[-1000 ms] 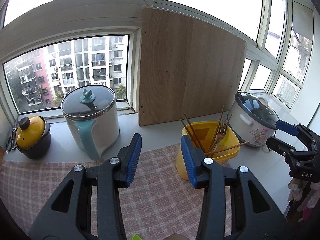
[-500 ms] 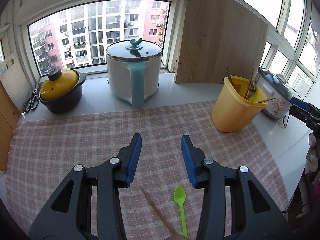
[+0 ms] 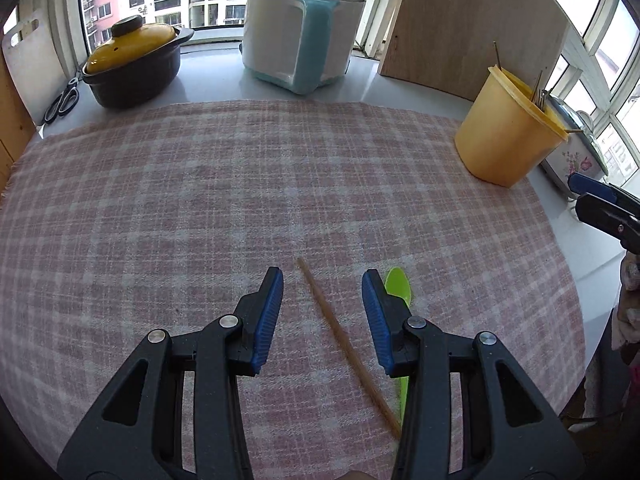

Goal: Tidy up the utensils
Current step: 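Move both tools from the bin down to the chopstick and green spoon on the cloth, then close the left tool on the wooden chopstick while the right tool closes on the green spoon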

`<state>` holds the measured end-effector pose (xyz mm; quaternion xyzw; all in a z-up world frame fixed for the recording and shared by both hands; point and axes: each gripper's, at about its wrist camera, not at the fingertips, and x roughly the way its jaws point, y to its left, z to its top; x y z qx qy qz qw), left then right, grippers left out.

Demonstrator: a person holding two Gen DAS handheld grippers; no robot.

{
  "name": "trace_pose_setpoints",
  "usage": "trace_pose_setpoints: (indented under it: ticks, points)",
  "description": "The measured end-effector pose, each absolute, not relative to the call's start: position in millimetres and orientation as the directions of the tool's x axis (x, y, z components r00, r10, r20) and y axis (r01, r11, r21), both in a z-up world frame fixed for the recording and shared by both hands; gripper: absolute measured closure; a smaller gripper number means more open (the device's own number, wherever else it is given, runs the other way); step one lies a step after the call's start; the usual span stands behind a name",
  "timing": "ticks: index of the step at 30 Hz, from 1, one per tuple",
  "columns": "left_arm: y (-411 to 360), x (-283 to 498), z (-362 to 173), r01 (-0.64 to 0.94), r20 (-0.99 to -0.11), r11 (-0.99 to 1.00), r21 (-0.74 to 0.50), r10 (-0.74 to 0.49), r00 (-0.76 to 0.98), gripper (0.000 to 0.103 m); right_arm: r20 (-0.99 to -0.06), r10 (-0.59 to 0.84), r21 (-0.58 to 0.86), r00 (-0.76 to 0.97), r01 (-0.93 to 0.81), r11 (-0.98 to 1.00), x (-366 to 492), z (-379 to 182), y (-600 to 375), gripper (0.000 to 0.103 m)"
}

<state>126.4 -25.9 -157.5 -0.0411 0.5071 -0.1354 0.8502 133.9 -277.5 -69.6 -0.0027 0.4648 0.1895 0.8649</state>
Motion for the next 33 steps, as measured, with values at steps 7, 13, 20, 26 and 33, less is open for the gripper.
trace_pose_setpoints:
  ticks: [7,13,20,26,33]
  points:
    - [-30.3,119.8,-180.0,0.185,-0.876,0.960,-0.211,-0.270,0.401,0.062,-0.854,0.407,0.300,0.325,-0.332,0.894,143.2,-110.7,-245.8,0.039]
    - [-35.1,116.4,-192.7,0.189,-0.888,0.959,-0.209,-0.267,0.375,0.062,-0.856,0.477,0.430,0.200,-0.240,0.871,155.6,-146.8,-234.7,0.060]
    - [-44.4,115.1,-203.4,0.208,-0.897,0.960,-0.188,-0.254,0.361,0.064,-0.865,0.484,0.454,0.134,-0.205,0.867,164.1,-170.6,-214.1,0.075]
    - [-48.8,115.2,-206.2,0.215,-0.896,0.965,-0.150,-0.225,0.384,0.073,-0.885,0.447,0.410,0.132,-0.239,0.880,166.4,-174.9,-193.4,0.080]
    - [-44.3,113.5,-206.5,0.222,-0.887,0.966,-0.134,-0.216,0.407,0.090,-0.916,0.382,0.339,0.119,-0.275,0.900,167.2,-185.1,-173.7,0.086]
